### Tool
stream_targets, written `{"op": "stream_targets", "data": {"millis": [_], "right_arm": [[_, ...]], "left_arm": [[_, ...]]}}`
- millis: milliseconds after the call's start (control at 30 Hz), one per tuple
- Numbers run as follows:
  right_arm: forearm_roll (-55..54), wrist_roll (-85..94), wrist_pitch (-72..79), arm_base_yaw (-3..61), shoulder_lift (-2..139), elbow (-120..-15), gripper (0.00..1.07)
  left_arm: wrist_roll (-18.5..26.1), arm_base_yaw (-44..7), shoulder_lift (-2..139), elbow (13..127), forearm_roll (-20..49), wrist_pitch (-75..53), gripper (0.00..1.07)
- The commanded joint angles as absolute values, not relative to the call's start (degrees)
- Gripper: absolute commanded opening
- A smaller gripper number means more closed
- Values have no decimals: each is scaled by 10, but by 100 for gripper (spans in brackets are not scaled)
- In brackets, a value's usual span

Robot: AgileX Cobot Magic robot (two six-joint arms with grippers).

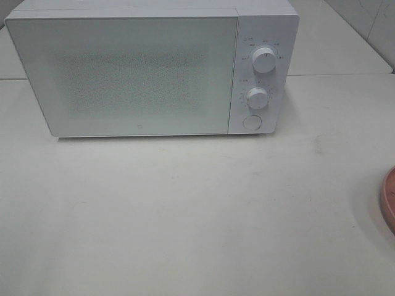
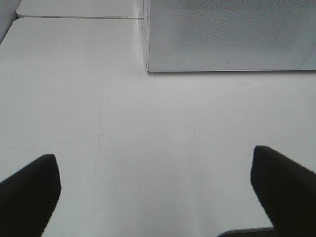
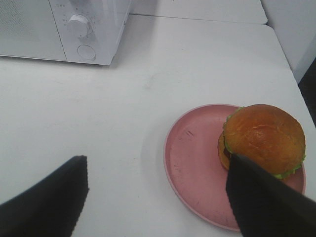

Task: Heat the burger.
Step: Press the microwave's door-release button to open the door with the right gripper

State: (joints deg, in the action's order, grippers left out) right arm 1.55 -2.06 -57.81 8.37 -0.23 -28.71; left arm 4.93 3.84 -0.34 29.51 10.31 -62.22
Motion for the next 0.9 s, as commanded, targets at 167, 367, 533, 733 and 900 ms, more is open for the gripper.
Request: {"op": "stream_targets", "data": {"millis": [167, 367, 533, 733, 900], "right_arm": [[18, -21, -570, 82, -21, -286, 75], [18, -21, -570, 82, -21, -286, 75], [18, -21, -566, 82, -19, -289, 75], [18, -28, -533, 82, 19, -303, 75], [18, -28, -495, 82, 66, -303, 75]], "left_arm": [[47, 40, -16, 295, 103, -614, 98], [47, 40, -16, 295, 103, -614, 98], [47, 40, -16, 295, 103, -614, 98], [47, 40, -16, 295, 103, -614, 98], [47, 40, -16, 295, 103, -614, 98]]}}
